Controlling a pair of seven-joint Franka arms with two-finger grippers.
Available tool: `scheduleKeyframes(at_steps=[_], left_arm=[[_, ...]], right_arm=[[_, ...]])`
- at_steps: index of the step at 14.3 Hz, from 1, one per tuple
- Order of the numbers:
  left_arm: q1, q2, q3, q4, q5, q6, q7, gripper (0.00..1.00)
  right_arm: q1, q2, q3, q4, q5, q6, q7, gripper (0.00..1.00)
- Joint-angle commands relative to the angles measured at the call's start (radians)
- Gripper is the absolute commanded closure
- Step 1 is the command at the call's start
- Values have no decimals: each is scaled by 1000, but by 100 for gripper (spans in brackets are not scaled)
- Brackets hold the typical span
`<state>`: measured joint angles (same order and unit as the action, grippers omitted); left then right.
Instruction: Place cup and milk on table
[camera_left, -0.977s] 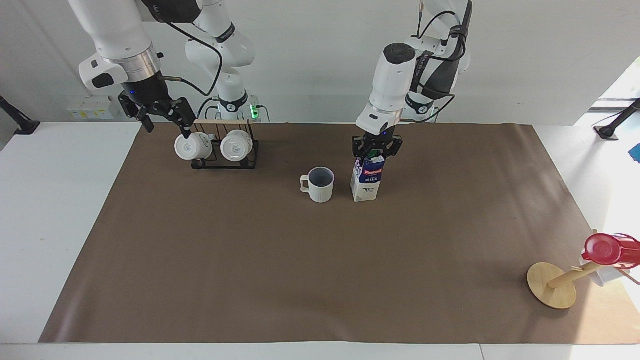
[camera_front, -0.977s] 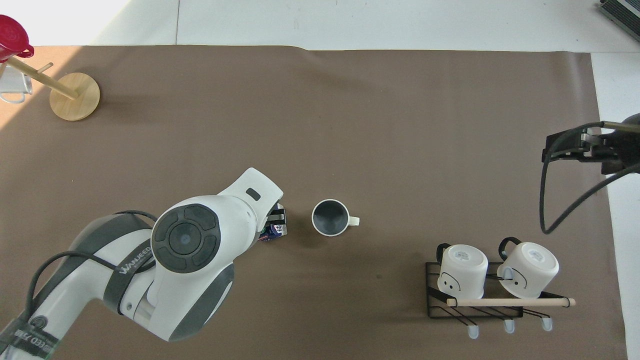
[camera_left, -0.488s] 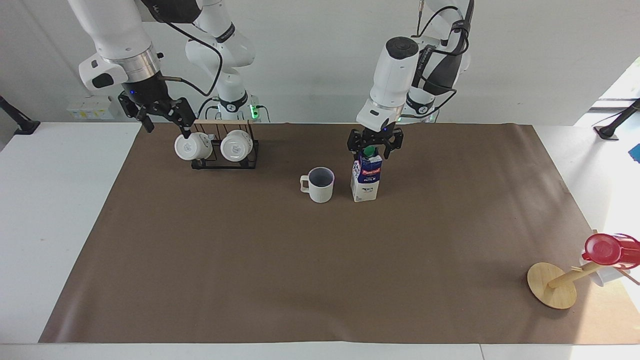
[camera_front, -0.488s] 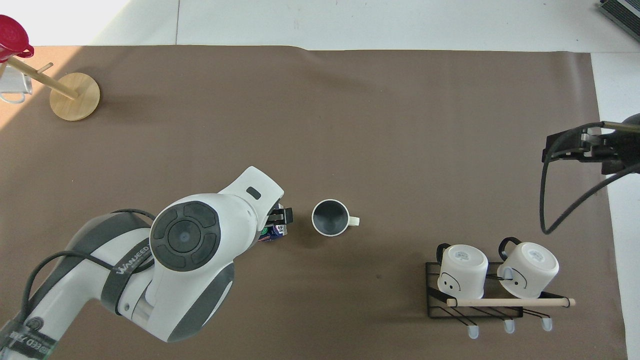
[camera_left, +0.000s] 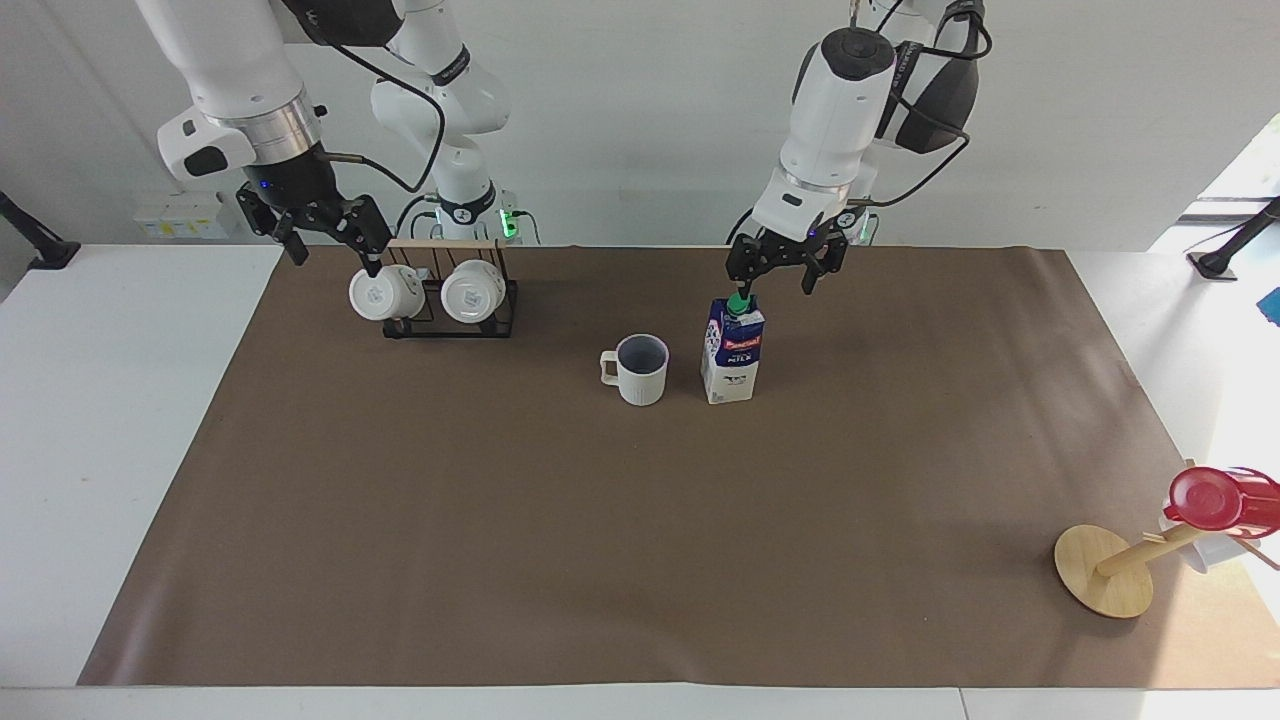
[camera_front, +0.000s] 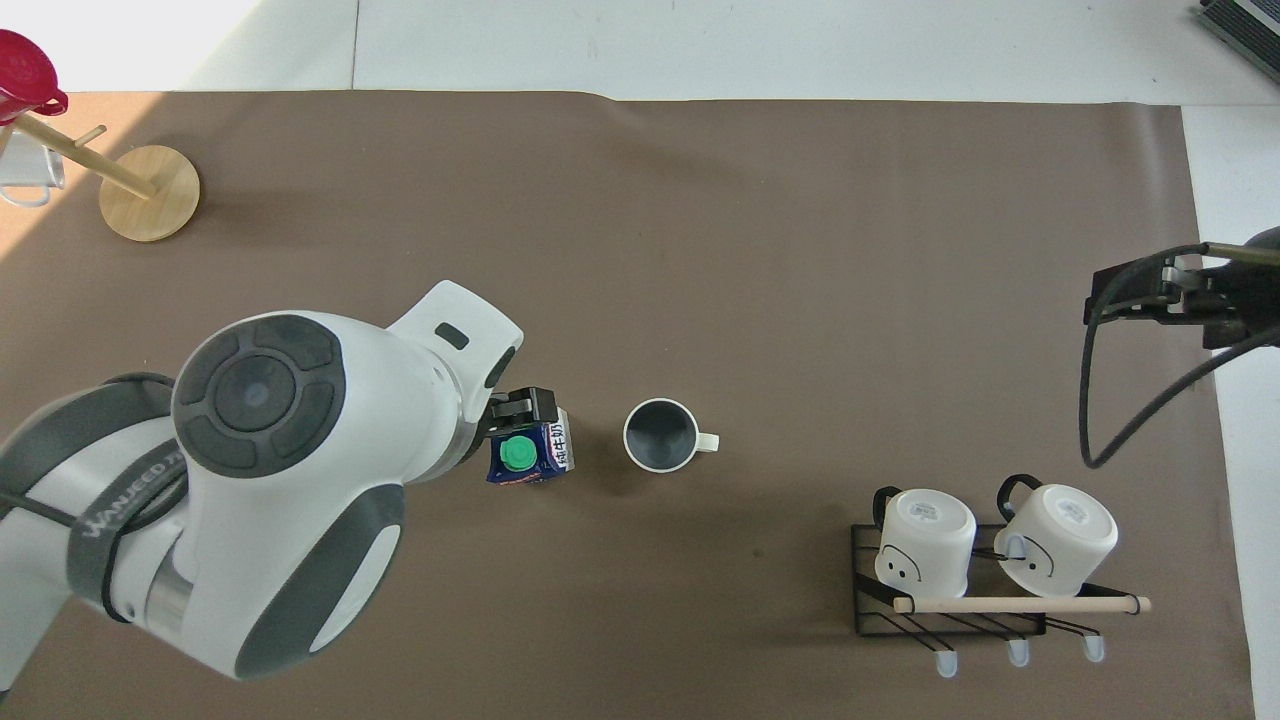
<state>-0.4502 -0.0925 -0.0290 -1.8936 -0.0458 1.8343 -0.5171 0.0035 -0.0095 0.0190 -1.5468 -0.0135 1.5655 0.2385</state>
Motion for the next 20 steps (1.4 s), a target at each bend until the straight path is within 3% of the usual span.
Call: scheduleKeyframes(at_steps=[1, 7, 15, 20], left_arm=[[95, -24, -3, 57, -2, -101, 160, 0], [304, -21, -3, 201, 33, -245, 466, 0], [436, -13, 1, 269, 31, -335, 592, 0], [441, -16, -3, 272, 40, -346, 589, 0]], right_arm=[[-13, 0, 2, 8, 21, -7, -25, 0], [-13, 0, 2, 8, 21, -9, -25, 0], [-13, 0, 1, 7, 21, -4, -25, 0], [-14, 0, -1, 7, 21, -2, -25, 0]])
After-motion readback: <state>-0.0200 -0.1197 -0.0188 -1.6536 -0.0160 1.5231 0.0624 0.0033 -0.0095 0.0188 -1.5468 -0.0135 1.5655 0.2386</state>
